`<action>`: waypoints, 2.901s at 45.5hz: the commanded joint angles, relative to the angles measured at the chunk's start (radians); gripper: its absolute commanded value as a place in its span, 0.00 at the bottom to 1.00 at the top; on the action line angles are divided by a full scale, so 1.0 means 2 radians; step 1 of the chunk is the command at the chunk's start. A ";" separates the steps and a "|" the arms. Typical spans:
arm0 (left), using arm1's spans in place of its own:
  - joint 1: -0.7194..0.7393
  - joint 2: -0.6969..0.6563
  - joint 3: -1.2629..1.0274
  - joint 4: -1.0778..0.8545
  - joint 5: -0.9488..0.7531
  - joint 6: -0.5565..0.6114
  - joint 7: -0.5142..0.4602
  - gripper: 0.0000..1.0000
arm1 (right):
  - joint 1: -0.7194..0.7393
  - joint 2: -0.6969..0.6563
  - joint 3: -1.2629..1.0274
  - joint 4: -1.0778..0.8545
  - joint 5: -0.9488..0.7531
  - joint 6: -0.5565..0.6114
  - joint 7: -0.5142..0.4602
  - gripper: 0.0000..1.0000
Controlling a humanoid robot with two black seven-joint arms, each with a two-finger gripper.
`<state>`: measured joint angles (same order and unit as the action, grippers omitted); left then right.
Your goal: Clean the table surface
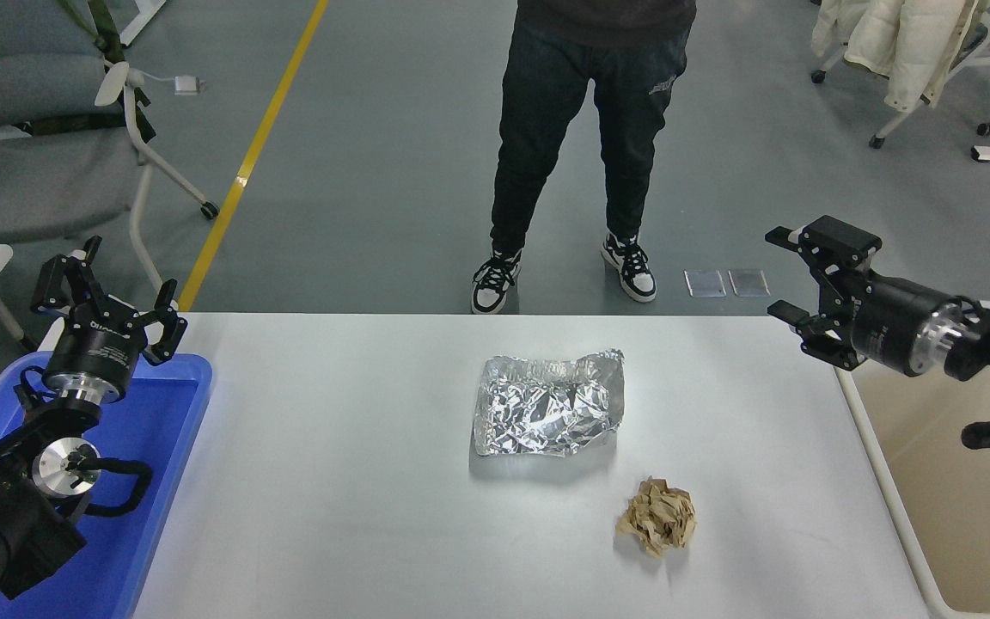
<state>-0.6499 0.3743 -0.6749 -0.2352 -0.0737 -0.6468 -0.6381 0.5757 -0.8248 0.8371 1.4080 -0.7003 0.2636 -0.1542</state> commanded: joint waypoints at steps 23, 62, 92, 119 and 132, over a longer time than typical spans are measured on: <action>0.000 0.000 0.000 0.000 0.000 0.000 0.000 1.00 | 0.158 0.145 -0.205 -0.005 -0.197 0.012 -0.169 0.99; 0.000 0.000 0.000 0.000 0.000 -0.003 0.000 1.00 | 0.156 0.346 -0.359 -0.290 -0.292 -0.129 -0.073 0.94; 0.000 0.000 0.000 0.000 0.000 -0.003 0.000 1.00 | 0.149 0.391 -0.413 -0.387 -0.286 -0.180 -0.029 0.46; 0.000 0.000 0.001 0.000 0.000 -0.003 0.000 1.00 | 0.151 0.388 -0.409 -0.384 -0.285 -0.188 -0.018 0.00; 0.000 0.000 0.001 0.000 0.000 -0.003 0.000 1.00 | 0.167 0.331 -0.400 -0.302 -0.224 -0.189 0.014 0.00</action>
<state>-0.6504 0.3743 -0.6735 -0.2360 -0.0737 -0.6531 -0.6382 0.8837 -0.0750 0.0269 0.6754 -1.2292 -0.1126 -0.1609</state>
